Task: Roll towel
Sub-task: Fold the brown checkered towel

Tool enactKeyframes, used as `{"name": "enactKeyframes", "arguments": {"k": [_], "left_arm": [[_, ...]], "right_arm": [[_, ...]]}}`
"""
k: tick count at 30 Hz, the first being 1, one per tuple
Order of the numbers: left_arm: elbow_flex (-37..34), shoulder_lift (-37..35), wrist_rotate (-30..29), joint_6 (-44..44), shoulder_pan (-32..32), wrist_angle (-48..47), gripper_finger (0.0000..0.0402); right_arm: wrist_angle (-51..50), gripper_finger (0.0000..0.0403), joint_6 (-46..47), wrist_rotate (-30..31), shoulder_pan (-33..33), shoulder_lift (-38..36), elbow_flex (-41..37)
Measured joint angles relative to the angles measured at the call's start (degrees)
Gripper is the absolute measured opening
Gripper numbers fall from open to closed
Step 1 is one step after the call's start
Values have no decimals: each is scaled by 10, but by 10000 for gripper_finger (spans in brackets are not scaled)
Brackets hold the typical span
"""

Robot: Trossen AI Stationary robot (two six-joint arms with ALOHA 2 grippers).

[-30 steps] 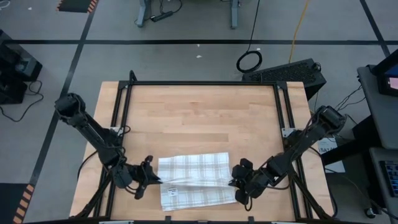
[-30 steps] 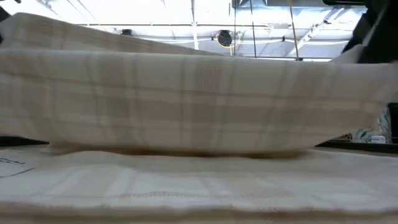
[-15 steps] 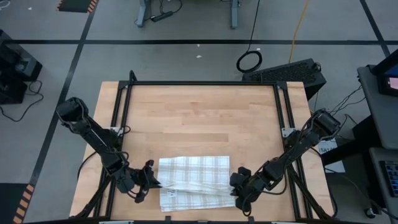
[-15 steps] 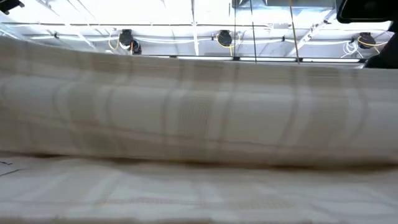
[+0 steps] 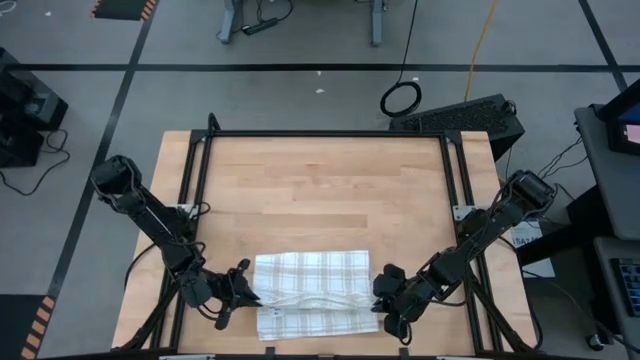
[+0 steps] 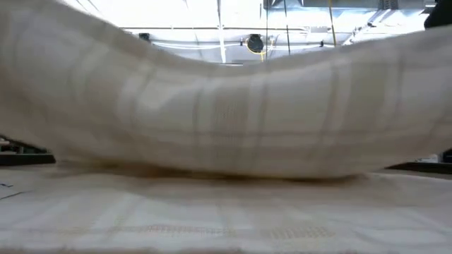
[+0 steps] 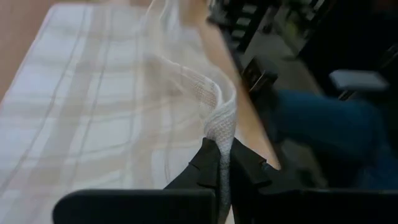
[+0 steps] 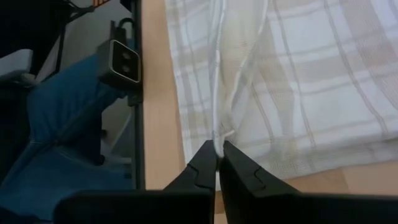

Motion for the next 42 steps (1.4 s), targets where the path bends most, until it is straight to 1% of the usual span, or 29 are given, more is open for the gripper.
{"name": "enactKeyframes", "arguments": {"k": [2,5,10,17,19,21,23,26,28,29,32,35,38,40,42], "left_arm": [[0,0,1,16,0,26,15],[0,0,24,31,0,59,15],[0,0,33,26,0,54,16],[0,0,33,32,3,41,19],[0,0,7,41,8,22,19],[0,0,-36,43,14,-7,19],[0,0,-91,54,22,-44,19],[0,0,-190,72,44,-108,19],[0,-5,-249,94,71,-132,19],[0,-10,-269,114,87,-134,19],[0,-35,-297,183,145,-132,19],[0,-69,-300,249,215,-131,19],[0,-105,-293,327,293,-132,19],[0,-132,-271,374,350,-132,19],[0,-160,-237,419,410,-129,19]], "right_arm": [[-2,2,-8,-6,0,-8,0],[-2,1,-11,-40,0,-17,0],[-3,1,4,-75,0,-18,0],[-9,0,8,-73,-1,-18,0],[-26,0,3,-50,-3,-18,0],[-52,0,-3,-18,-11,-18,0],[-80,0,-16,14,-24,-18,0],[-119,0,-48,61,-51,-18,0],[-136,0,-80,91,-77,-19,0],[-144,0,-96,112,-92,-21,0],[-163,0,-151,179,-142,-35,0],[-179,0,-219,229,-194,-58,0],[-180,0,-300,261,-250,-86,0],[-177,0,-356,274,-294,-105,0],[-168,0,-406,274,-342,-124,0]]}}
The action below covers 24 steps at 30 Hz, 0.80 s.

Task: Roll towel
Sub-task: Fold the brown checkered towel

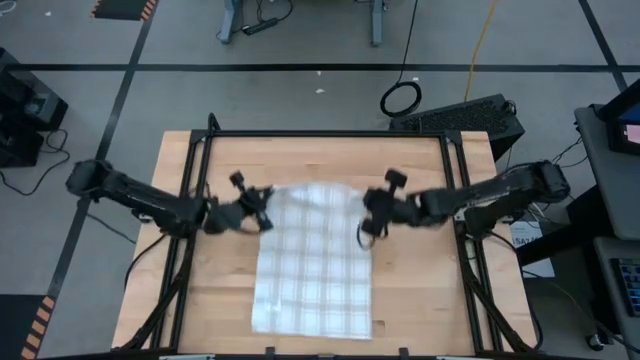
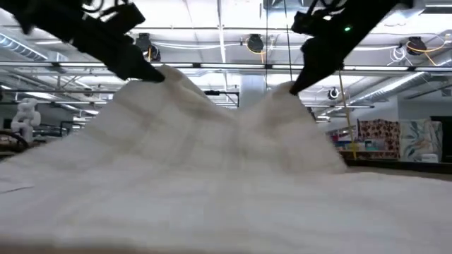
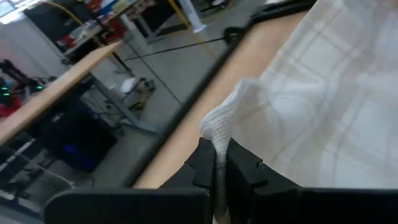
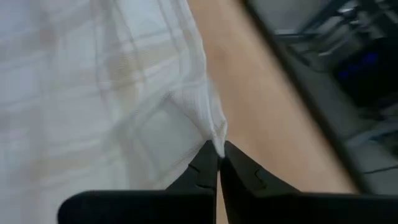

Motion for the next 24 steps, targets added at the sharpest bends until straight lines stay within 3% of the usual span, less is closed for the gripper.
{"name": "enactKeyframes", "arguments": {"k": [6,9,12,17,24], "left_arm": [[0,-77,172,84,166,36,19],[0,-99,265,76,222,29,19],[0,-105,321,55,246,-3,19],[0,-105,336,25,247,-85,19],[0,-105,336,-30,245,-169,19]], "right_arm": [[59,0,-119,-39,-123,-56,0],[74,0,-132,-101,-160,-84,0],[64,0,-106,-169,-173,-101,0],[26,0,-40,-236,-155,-101,0],[40,0,30,-245,-75,-81,0]]}}
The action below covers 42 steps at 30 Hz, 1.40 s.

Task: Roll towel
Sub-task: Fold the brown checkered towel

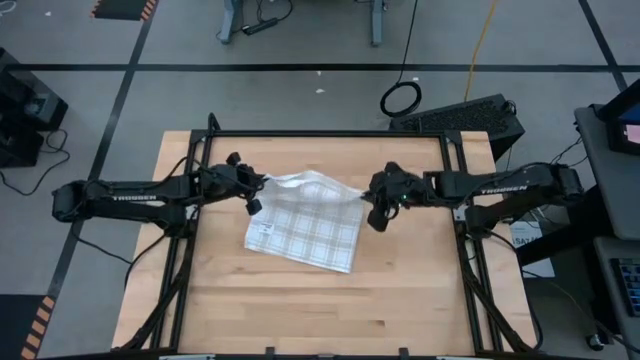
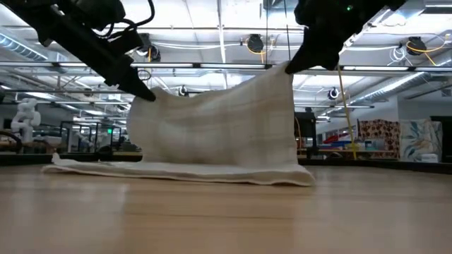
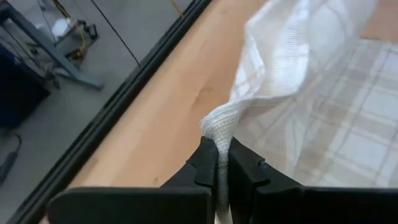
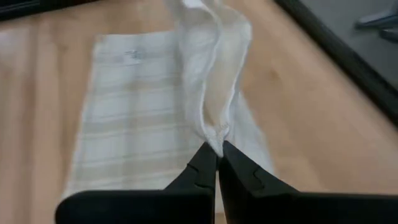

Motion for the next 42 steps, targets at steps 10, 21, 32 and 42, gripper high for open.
{"name": "enactKeyframes", "arguments": {"k": [10,21,32,42], "left_arm": [[0,-1,3,-48,-36,-46,19],[0,-1,63,-156,-85,-125,19],[0,-1,131,-214,-142,-132,19],[0,-1,162,-220,-176,-130,19]], "right_arm": [[8,0,85,5,97,29,0],[7,0,117,-21,141,113,0],[12,0,151,-40,167,119,0],[4,0,183,-50,190,119,0]]}}
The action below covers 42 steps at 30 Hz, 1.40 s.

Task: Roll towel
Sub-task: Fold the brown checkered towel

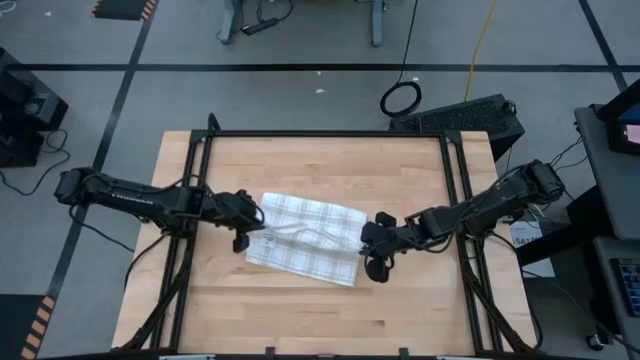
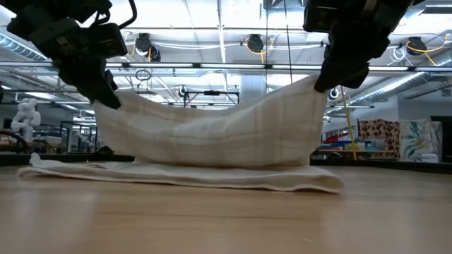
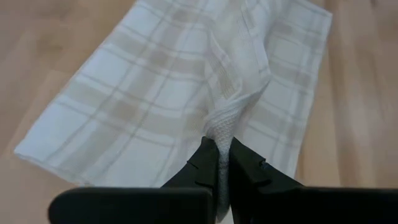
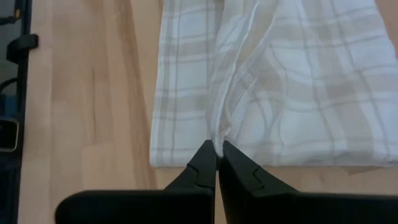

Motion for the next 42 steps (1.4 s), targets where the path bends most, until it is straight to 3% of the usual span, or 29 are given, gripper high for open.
{"name": "enactKeyframes", "arguments": {"k": [22,32,42], "left_arm": [[0,0,24,-23,-91,21,21],[0,0,25,-38,-113,28,50],[0,0,31,-41,-133,29,114]], "right_arm": [[4,0,-15,-12,48,32,0],[12,1,-14,-30,47,32,0],[34,74,-13,-70,55,32,0]]}}
